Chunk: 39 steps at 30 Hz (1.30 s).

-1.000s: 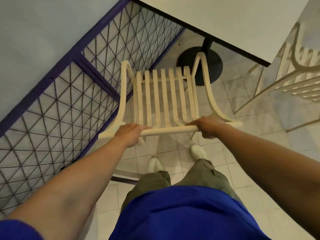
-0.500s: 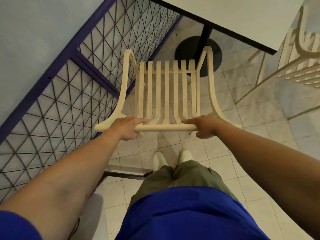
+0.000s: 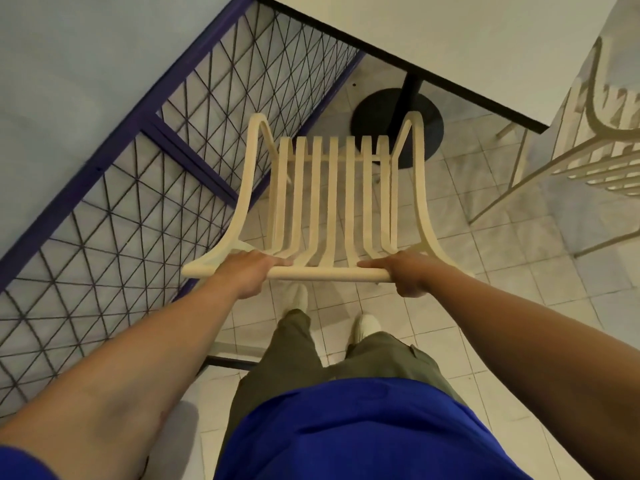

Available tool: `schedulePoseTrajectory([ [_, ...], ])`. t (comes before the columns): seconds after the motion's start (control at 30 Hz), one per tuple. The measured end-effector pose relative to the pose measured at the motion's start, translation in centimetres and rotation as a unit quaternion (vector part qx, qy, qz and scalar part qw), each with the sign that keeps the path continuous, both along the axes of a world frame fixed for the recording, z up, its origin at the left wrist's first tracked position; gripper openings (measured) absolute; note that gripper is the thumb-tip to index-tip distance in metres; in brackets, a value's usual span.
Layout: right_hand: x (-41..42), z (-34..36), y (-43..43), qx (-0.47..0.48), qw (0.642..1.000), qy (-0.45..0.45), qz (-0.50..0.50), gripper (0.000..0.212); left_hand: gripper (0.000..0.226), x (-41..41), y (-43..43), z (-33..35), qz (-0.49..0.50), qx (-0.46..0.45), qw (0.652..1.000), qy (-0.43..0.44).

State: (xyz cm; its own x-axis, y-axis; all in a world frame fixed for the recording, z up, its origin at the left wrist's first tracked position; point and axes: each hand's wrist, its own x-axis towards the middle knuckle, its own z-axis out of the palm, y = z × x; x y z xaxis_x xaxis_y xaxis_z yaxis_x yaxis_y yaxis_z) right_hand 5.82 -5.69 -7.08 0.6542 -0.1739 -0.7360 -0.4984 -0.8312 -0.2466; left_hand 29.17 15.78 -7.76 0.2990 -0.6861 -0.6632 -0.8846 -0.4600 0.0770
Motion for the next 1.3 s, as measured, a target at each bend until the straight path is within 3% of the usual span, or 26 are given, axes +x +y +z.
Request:
schedulePoseTrajectory([
  [0.63, 9.2, -0.4, 6.8, 0.011, 0.981, -0.006, -0.192, 0.088, 0.078, 15.6, -2.4, 1.1, -0.176, 0.003, 0.984, 0.019],
  [1.3, 12.0, -0.9, 10.2, 0.015, 0.961, -0.033, -0.275, 0.084, 0.084, 20.6, -5.0, 0.9, -0.259, 0.029, 0.965, 0.025],
])
